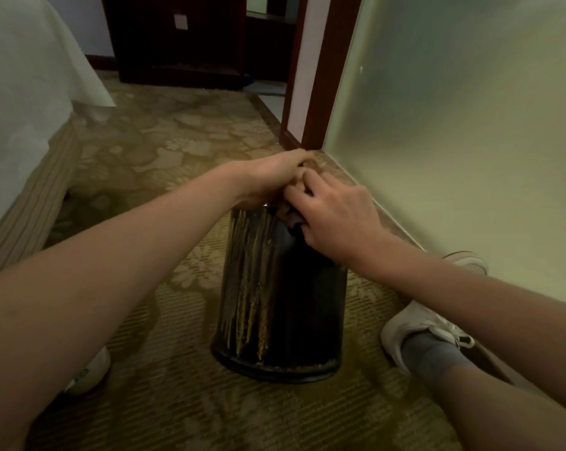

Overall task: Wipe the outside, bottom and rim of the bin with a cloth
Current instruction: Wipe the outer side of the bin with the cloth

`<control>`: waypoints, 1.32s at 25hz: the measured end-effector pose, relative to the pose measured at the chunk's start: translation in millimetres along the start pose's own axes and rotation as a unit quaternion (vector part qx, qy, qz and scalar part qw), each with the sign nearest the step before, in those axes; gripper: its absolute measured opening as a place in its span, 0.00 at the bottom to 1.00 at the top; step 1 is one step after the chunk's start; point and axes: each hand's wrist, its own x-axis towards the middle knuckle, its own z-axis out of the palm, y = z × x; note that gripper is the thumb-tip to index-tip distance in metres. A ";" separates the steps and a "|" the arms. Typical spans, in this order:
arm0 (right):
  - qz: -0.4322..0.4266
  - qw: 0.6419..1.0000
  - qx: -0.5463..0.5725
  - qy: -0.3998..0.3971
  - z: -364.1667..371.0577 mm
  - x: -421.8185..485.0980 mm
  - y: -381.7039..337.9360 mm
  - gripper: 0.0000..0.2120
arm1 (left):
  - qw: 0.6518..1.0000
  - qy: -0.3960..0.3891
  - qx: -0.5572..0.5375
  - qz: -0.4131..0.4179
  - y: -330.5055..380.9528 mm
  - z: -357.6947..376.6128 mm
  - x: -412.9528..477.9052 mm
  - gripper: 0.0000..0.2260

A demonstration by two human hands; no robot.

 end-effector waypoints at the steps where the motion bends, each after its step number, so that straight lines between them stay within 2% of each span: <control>1: -0.018 1.000 0.015 -0.003 1.0 -9.0 -7.3 0.13 | 1.000 -0.020 0.008 -0.003 -1.0 0.1 1.6 0.19; 3: -0.086 0.993 0.065 -0.043 4.9 -45.0 -26.7 0.11 | 0.999 -0.029 0.034 -0.017 -5.0 4.2 5.2 0.23; 6: -0.205 0.961 0.132 -0.133 6.1 -105.6 -44.8 0.14 | 0.984 0.008 0.171 0.040 -9.4 4.1 7.2 0.15; 8: -0.217 0.945 0.163 -0.181 5.2 -130.6 -45.0 0.14 | 0.964 -0.004 0.253 0.082 -9.6 -2.9 8.2 0.13; 11: -0.136 0.945 0.222 -0.197 4.2 -141.2 -34.1 0.15 | 0.963 -0.023 0.264 0.053 -16.7 -7.7 6.4 0.11; 13: -0.018 0.942 0.288 -0.171 3.9 -133.1 -19.1 0.15 | 0.963 0.005 0.270 0.023 -24.9 -7.7 9.3 0.20; 15: 0.105 0.927 0.342 -0.110 5.2 -115.4 -1.7 0.17 | 0.967 0.038 0.249 0.029 -35.9 -9.8 17.8 0.29; 17: 0.163 0.922 0.349 -0.040 2.3 -92.3 14.4 0.18 | 0.971 0.071 0.226 0.044 -42.0 -11.5 19.5 0.28; 21: 0.119 0.970 0.213 -0.013 -8.5 -46.1 38.0 0.18 | 0.969 0.132 0.208 0.022 -37.8 -15.9 21.9 0.27; 25: 0.067 0.985 0.150 -0.045 5.7 -13.4 35.4 0.15 | 0.953 0.186 0.240 -0.013 -37.5 -22.9 22.7 0.24; 28: 0.074 0.982 0.167 -0.058 25.0 3.6 21.2 0.14 | 0.952 0.141 0.271 -0.013 -35.7 -34.8 16.0 0.14; 31: 0.085 0.979 0.184 -0.027 35.3 13.8 12.6 0.14 | 0.971 0.127 0.200 -0.021 -36.0 -37.9 13.7 0.13; 33: 0.057 0.978 0.195 -0.046 37.2 12.6 10.0 0.15 | 0.975 0.114 0.192 -0.015 -36.9 -36.0 16.5 0.14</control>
